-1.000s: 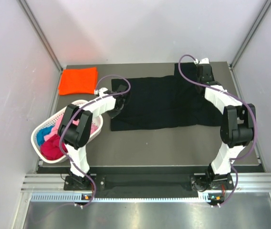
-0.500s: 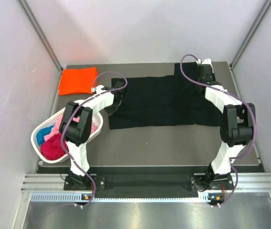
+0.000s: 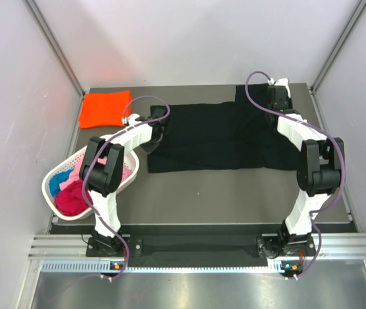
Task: Fold and stack the t-shirts
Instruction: Fold the tshirt
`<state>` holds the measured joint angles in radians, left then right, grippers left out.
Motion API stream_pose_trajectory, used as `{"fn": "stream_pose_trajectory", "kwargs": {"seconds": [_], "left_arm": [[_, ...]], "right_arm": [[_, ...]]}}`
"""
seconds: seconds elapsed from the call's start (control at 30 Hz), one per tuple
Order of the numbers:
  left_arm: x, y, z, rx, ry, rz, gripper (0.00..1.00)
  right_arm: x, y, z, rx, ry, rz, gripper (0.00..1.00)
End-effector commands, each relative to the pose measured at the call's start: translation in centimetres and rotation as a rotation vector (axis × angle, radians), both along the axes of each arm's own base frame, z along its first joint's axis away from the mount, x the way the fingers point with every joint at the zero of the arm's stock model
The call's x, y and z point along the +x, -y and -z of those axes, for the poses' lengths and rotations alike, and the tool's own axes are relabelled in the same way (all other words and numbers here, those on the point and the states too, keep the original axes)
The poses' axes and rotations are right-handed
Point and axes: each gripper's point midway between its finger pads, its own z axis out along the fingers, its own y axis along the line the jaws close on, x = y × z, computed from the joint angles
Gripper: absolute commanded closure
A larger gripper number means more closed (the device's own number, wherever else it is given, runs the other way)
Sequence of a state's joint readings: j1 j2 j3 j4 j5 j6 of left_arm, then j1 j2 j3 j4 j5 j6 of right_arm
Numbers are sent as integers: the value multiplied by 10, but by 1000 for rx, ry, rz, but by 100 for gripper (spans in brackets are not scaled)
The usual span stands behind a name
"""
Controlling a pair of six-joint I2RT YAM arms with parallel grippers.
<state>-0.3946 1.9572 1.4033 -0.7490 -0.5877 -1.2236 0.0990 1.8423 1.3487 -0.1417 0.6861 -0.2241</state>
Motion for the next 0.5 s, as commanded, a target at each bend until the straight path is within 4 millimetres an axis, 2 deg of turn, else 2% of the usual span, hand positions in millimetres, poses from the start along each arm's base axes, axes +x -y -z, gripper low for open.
{"fn": "stream_pose_trajectory", "kwargs": {"seconds": [0.0,0.17,0.4,0.47], "left_arm": [[23,-2,-13,15,67,-2,100],[22,-8,-10,63,34,-17,100],[28,-3,-4,46,30,-5,100],[24,-7,-4,70,-1,-7,90]], "right_arm": [[14,9,-22,-3,87,46,100],[12,15,-14,-4,80,70,100],[13,19,-3,6,63,70,100],[16,19,-3,9,66,72,100]]}}
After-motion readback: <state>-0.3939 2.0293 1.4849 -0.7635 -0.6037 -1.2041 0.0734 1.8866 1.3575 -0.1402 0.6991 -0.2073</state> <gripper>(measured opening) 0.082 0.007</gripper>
